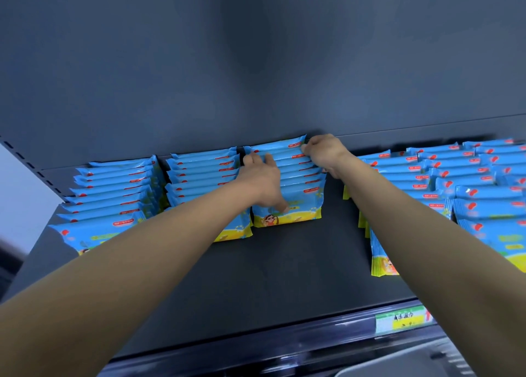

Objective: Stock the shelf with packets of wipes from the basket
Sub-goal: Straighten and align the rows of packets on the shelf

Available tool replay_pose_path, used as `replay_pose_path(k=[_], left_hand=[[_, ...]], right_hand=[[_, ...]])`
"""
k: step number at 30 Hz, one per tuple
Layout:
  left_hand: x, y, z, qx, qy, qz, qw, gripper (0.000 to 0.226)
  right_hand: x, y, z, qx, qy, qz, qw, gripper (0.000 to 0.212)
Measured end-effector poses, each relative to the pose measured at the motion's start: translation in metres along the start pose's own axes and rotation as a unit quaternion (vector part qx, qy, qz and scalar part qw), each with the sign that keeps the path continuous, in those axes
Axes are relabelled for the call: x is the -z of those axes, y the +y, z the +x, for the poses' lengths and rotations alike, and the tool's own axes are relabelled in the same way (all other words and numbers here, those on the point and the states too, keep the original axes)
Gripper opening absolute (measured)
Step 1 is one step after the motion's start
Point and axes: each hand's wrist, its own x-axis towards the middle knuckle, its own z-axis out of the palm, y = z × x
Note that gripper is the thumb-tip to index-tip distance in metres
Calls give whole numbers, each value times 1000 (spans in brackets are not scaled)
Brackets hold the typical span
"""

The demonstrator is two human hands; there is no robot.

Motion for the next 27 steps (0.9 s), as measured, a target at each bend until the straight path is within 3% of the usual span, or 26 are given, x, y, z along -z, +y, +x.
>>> replay_pose_path(k=[3, 7, 9, 11, 18, 27], left_hand=[[-4, -1, 1, 5, 3, 37, 999, 124], [-10, -5, 1, 4, 2, 28, 1000, 124], [-12, -7, 1, -6, 15, 33, 999, 124], [-13, -9, -1, -16, 39, 58, 997, 124], [-6, -8, 1, -30, 75, 171, 982, 118], [-9, -16, 2, -18, 43, 116, 992, 126]], right_hand=[[-4, 0, 6, -13, 4, -45, 999, 23], [-7, 5, 10, -49, 27, 52, 997, 11], [-4, 7, 9, -32, 53, 70, 996, 26], [-3, 5, 8, -6, 61, 49, 997, 25], [0, 2, 4, -12, 25, 62, 998, 18], [-1, 11, -9, 14, 24, 131, 991, 23]])
